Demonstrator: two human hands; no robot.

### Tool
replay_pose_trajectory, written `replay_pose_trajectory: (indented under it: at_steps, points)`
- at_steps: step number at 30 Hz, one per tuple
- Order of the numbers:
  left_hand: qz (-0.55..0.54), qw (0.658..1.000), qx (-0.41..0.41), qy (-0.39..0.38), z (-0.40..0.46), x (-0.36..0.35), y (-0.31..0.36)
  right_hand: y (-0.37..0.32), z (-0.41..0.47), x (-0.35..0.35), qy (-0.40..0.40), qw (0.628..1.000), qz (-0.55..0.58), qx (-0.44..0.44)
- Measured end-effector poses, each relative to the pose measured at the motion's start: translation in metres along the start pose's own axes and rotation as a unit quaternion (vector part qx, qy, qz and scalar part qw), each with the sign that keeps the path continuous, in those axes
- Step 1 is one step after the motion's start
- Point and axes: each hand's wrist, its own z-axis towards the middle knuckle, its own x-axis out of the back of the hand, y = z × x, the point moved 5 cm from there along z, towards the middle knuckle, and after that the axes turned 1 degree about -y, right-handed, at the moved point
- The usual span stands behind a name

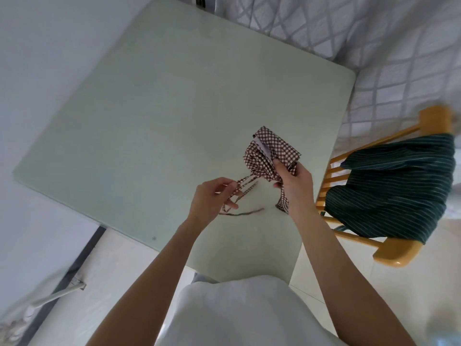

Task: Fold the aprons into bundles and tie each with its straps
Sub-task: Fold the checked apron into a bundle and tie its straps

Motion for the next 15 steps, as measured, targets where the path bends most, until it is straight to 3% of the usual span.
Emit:
replay_pose_trajectory:
  at_steps: [2, 5, 8, 10, 12, 14, 15]
  points:
    - [0.151, 0.986, -0.059, 0.029, -0.005, 0.013, 0.004, -0.005, -0.010, -0.004, 0.036, 0.992, -0.095, 0.076]
    - [0.327, 0.919, -0.218, 0.041, -0.007, 0.025, 0.017, -0.014, -0.024, -0.012, 0.102, 0.952, -0.220, 0.185]
    - [0.383, 0.901, -0.203, -0.027, -0.006, 0.039, 0.023, -0.021, -0.029, -0.015, 0.122, 0.888, -0.372, 0.243]
    - [0.391, 0.893, -0.214, -0.066, -0.004, 0.052, 0.032, -0.024, -0.030, -0.024, 0.040, 0.826, -0.484, 0.284]
    - [0.372, 0.888, -0.264, -0.059, -0.002, 0.064, 0.051, -0.019, -0.033, -0.040, -0.115, 0.776, -0.541, 0.302]
    - [0.301, 0.911, -0.274, -0.066, 0.007, 0.073, 0.065, -0.014, -0.042, -0.057, -0.254, 0.766, -0.511, 0.297]
    - [0.251, 0.929, -0.259, -0.083, 0.013, 0.075, 0.069, -0.014, -0.047, -0.063, -0.295, 0.793, -0.448, 0.288]
